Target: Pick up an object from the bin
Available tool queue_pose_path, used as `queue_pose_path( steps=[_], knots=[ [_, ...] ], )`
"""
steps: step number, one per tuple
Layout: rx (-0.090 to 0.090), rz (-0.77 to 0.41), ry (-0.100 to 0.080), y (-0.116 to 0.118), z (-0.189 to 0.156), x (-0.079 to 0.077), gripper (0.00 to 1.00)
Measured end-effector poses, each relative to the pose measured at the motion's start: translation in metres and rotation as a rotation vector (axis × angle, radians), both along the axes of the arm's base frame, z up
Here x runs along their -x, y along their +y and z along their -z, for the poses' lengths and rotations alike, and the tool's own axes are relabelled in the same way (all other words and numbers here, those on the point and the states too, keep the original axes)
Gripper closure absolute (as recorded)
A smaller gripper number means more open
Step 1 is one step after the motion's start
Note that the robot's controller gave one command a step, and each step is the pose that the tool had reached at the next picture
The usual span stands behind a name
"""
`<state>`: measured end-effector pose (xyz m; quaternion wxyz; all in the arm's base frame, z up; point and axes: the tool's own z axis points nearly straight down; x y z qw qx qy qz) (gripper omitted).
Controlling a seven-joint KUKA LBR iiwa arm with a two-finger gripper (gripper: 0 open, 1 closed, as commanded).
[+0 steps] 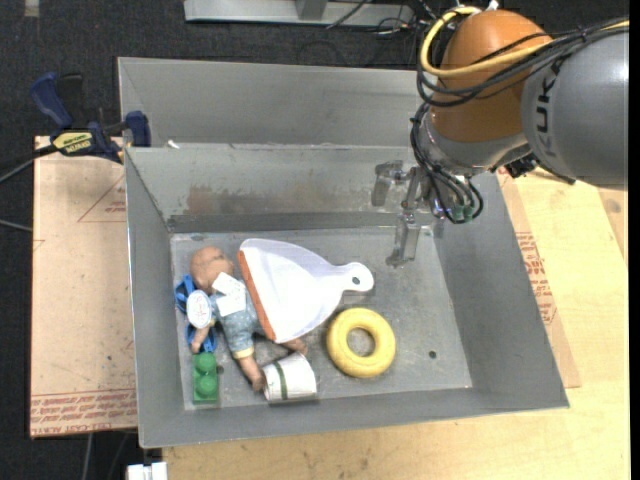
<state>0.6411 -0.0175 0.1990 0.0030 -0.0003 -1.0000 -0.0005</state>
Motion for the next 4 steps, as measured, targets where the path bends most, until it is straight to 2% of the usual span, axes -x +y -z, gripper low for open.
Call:
queue_pose_path(
  steps=[1, 2, 3, 4],
  knots=[
    [0.0, 0.0, -0.008, 0.0, -0.005, -0.001, 0.0],
    [0.0, -0.019, -0.01, 0.008, 0.049, 0.021, 0.0],
    [-0.001, -0.028, -0.012, 0.028, 0.107, 0.021, 0.0],
    [-0.001, -0.022, -0.012, 0.03, 0.129, 0.033, 1.0]
  ],
)
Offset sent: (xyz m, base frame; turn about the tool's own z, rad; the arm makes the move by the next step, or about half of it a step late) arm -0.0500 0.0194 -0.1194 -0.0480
